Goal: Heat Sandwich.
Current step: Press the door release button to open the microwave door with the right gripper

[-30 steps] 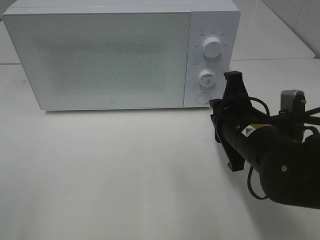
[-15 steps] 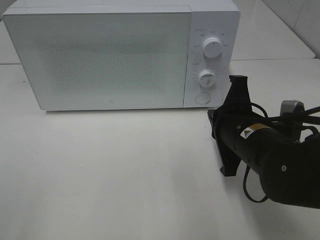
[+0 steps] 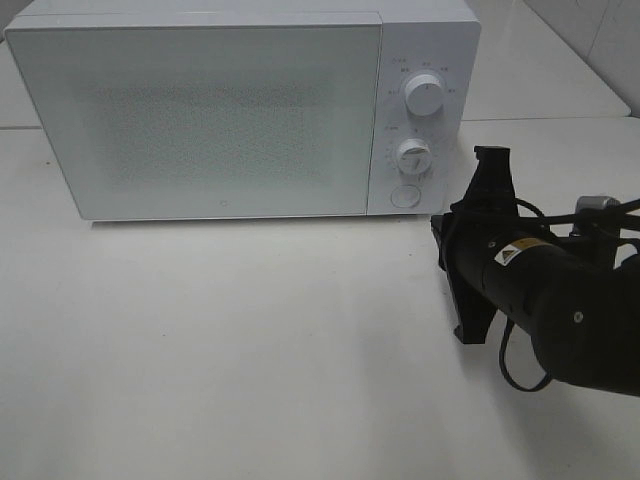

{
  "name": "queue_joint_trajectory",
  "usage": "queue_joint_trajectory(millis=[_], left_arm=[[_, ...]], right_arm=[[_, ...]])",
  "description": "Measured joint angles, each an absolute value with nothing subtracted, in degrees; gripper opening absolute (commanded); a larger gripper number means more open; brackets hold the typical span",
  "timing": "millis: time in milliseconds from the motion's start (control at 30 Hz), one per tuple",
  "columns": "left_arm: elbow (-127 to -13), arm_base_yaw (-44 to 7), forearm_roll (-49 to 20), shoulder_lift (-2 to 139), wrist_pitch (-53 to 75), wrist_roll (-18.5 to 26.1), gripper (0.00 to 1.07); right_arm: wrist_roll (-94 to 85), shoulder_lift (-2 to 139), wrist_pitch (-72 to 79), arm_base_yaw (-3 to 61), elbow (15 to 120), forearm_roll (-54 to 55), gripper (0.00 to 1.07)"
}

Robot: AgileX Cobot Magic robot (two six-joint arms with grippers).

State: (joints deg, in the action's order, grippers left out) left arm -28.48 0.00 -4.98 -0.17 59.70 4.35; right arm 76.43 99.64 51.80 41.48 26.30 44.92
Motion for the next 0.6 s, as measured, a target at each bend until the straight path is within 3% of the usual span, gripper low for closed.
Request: queue_joint_trajectory(millis=[600], left_arm=[[-28.5,0.0,-5.0,-0.2,59.7,4.4,0.97]], right_arm=[[77.6,108.6,49.1,36.7,36.0,37.5,0.0]])
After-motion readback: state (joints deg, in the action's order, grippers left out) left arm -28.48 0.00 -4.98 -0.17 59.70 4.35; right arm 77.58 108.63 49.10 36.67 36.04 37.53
